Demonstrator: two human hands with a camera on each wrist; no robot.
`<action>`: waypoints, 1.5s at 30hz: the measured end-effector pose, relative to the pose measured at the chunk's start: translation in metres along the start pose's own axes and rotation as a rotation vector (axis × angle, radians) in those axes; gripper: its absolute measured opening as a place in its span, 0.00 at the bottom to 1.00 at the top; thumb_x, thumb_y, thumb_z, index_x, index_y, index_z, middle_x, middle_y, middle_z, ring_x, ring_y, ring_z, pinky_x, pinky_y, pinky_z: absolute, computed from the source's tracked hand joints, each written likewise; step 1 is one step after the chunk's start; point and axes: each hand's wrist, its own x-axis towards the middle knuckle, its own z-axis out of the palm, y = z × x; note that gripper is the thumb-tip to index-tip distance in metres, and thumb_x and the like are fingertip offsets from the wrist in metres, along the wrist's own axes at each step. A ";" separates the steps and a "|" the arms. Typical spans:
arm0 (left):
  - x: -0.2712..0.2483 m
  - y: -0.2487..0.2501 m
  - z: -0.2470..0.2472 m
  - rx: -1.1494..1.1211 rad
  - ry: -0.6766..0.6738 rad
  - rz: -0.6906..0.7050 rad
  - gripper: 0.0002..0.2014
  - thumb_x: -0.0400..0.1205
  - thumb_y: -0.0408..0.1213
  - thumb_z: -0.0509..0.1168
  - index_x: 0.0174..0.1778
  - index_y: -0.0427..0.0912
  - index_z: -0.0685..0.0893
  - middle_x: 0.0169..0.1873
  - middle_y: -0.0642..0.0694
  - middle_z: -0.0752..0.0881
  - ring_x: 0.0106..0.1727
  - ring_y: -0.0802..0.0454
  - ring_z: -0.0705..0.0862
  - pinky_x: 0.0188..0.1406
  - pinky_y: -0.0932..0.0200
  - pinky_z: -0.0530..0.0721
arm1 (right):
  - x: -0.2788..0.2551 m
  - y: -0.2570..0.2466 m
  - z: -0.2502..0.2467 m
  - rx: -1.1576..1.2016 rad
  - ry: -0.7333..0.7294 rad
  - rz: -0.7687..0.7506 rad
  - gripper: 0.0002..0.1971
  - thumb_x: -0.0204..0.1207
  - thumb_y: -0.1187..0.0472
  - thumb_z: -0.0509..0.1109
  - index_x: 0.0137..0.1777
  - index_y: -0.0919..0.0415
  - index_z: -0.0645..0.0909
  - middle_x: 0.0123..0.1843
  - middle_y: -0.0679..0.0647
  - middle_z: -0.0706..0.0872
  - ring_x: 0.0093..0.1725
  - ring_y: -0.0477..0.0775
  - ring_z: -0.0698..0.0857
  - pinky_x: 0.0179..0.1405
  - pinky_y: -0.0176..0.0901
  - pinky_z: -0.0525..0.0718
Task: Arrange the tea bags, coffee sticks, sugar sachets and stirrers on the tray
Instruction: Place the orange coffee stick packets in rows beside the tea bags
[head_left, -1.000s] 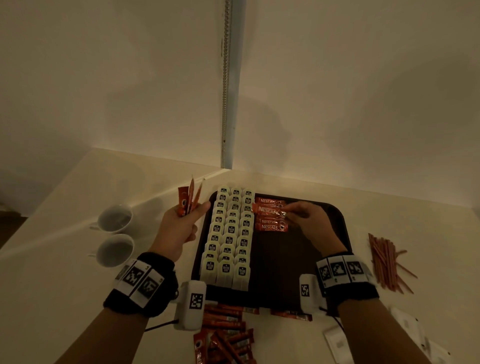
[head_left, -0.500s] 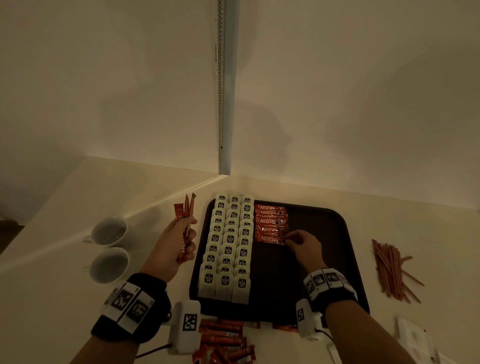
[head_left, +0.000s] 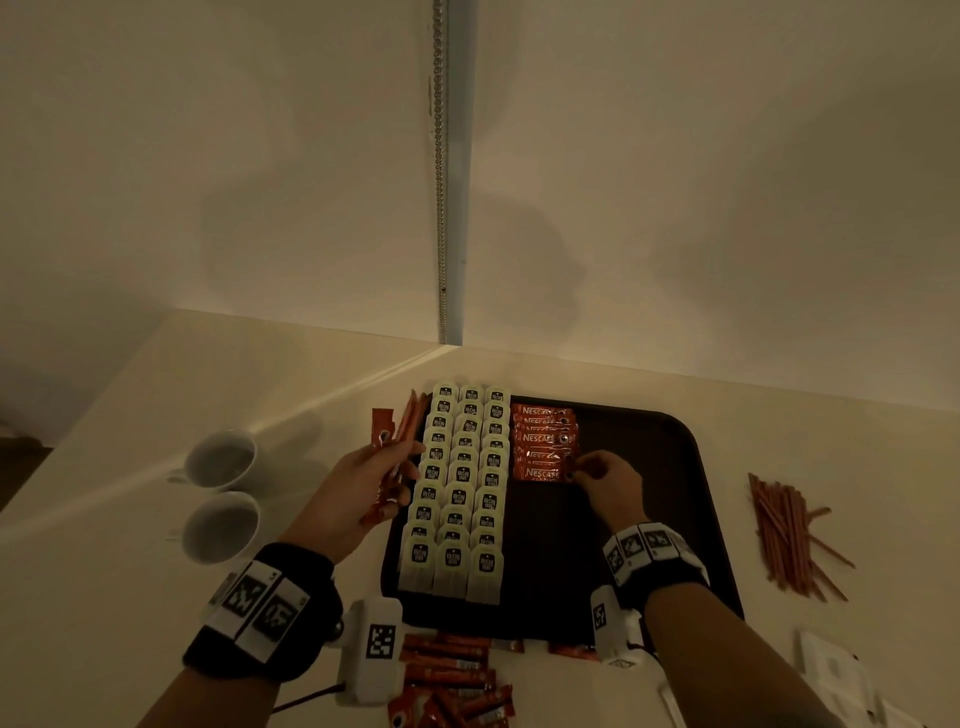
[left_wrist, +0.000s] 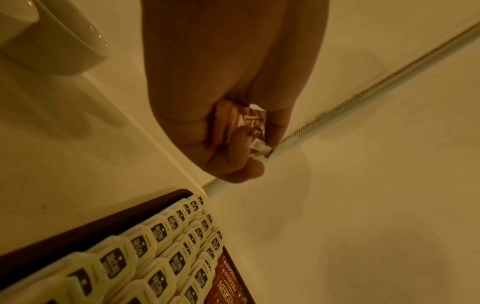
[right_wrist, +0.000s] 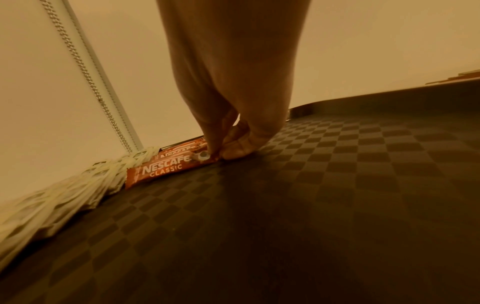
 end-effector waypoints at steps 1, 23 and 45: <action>0.000 -0.001 0.000 0.018 0.004 0.009 0.09 0.84 0.36 0.63 0.53 0.35 0.84 0.31 0.46 0.82 0.27 0.55 0.75 0.16 0.68 0.69 | 0.000 0.000 0.000 -0.002 0.007 0.008 0.10 0.75 0.66 0.71 0.56 0.58 0.81 0.59 0.53 0.82 0.52 0.44 0.76 0.56 0.39 0.76; 0.002 0.014 0.023 0.360 -0.049 0.264 0.10 0.77 0.35 0.72 0.54 0.44 0.84 0.36 0.49 0.88 0.33 0.57 0.86 0.29 0.66 0.80 | -0.081 -0.128 -0.015 0.415 -0.505 -0.505 0.08 0.79 0.67 0.67 0.57 0.66 0.79 0.47 0.56 0.87 0.41 0.45 0.88 0.42 0.33 0.86; -0.007 0.022 0.035 -0.064 0.002 0.295 0.08 0.77 0.26 0.68 0.36 0.38 0.78 0.32 0.44 0.86 0.26 0.60 0.82 0.25 0.69 0.79 | -0.102 -0.132 -0.018 0.532 -0.327 -0.530 0.09 0.72 0.67 0.74 0.50 0.66 0.80 0.47 0.67 0.85 0.38 0.50 0.85 0.39 0.38 0.87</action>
